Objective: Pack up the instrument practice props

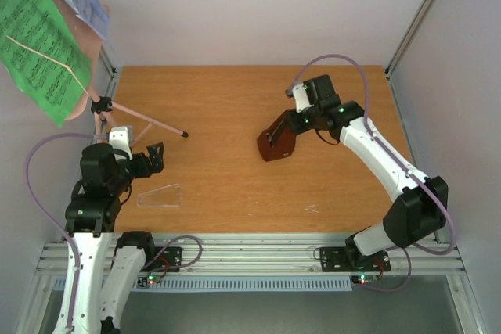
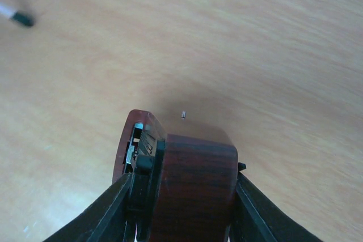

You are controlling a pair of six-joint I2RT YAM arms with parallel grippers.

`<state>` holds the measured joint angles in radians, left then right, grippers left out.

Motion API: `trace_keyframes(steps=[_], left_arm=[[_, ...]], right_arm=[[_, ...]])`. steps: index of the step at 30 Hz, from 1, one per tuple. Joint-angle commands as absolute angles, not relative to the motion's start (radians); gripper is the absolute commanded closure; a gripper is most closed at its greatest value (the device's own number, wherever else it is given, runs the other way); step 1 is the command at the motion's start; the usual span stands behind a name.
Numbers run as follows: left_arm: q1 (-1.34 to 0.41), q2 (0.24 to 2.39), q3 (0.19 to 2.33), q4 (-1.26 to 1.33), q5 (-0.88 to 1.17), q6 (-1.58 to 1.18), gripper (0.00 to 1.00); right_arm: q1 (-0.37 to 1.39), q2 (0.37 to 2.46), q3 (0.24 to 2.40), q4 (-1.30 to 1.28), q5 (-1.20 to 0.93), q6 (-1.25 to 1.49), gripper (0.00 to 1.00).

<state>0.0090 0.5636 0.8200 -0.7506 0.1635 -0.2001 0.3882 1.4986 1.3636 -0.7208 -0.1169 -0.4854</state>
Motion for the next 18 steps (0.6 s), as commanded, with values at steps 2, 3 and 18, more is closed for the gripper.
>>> trace_keyframes(steps=[2,3,18], left_arm=[[0.005,0.568,0.808,-0.697,0.22,-0.183,0.01],[0.005,0.569,0.808,-0.696,0.23,-0.181,0.01],[-0.032,0.561,0.802,-0.687,0.283,-0.177,0.01]], right_arm=[[0.483,1.403,1.317,-0.643,-0.222,-0.587,0.63],[0.501,1.398,1.309,-0.65,-0.225,-0.595,0.63],[0.657,1.347,1.219,-0.665,-0.173,-0.61,0.41]])
